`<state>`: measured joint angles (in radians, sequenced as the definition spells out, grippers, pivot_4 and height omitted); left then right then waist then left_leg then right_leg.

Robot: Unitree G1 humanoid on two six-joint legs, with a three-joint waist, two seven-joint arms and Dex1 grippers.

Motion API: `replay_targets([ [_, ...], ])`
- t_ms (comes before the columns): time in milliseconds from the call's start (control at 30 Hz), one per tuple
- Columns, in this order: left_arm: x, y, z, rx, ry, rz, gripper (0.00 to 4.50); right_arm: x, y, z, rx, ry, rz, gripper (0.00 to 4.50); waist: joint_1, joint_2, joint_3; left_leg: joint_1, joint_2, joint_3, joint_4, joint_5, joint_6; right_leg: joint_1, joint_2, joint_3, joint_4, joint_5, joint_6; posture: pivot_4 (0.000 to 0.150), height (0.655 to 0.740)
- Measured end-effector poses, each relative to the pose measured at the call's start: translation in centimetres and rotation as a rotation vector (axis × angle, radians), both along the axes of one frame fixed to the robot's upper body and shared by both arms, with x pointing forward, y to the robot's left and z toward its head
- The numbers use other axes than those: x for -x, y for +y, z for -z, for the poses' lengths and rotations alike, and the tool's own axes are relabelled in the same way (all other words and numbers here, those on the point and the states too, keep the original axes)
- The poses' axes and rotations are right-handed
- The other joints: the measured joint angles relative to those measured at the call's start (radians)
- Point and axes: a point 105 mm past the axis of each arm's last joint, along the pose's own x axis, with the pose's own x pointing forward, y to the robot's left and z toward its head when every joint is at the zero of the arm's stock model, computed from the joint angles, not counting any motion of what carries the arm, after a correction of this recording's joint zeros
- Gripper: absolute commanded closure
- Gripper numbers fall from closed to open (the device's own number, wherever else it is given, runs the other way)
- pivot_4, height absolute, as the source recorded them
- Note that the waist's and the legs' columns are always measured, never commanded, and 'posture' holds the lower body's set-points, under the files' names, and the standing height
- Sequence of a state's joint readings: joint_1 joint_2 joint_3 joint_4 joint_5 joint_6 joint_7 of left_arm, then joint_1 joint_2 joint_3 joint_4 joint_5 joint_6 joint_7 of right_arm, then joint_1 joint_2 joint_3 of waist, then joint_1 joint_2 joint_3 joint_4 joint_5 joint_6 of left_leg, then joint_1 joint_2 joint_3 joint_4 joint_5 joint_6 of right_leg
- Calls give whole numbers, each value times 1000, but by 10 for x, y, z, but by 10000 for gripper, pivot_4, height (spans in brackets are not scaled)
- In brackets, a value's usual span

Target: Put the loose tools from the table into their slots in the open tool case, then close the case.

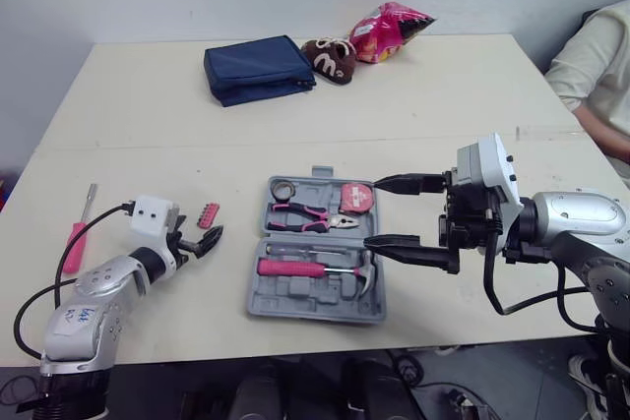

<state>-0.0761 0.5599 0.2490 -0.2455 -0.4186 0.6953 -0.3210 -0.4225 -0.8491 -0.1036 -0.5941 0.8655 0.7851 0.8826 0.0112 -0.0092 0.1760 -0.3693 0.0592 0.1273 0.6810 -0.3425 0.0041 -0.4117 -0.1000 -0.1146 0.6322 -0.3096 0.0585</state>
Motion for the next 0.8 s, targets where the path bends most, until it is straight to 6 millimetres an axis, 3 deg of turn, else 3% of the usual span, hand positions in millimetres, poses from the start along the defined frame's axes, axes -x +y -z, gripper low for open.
replay_targets([
  [67,0,1,1,-1,2,-4,22624,0,0,0,0,0,0,0,0,0,0,0,0,0,0,0,0,0,0,0,0,0,0,1500,7400],
  [500,-9,-4,0,-3,6,41,22624,0,2,4,-26,12,13,0,14,0,0,0,0,0,0,0,0,0,-1,-1,0,0,0,1500,7400],
  [600,-11,-5,0,-2,7,50,30530,0,2,7,-29,22,23,0,14,0,0,0,0,0,0,0,0,0,-1,-1,0,0,0,1500,7400],
  [667,-12,-5,0,3,7,59,38393,-1,1,7,-31,23,30,0,13,0,0,0,0,0,0,0,0,0,-1,-1,0,0,0,1500,7400],
  [800,-12,-4,-2,-3,8,79,38497,2,3,7,-27,15,25,0,11,0,0,0,0,0,0,0,0,0,-1,-1,0,0,0,1500,7400],
])
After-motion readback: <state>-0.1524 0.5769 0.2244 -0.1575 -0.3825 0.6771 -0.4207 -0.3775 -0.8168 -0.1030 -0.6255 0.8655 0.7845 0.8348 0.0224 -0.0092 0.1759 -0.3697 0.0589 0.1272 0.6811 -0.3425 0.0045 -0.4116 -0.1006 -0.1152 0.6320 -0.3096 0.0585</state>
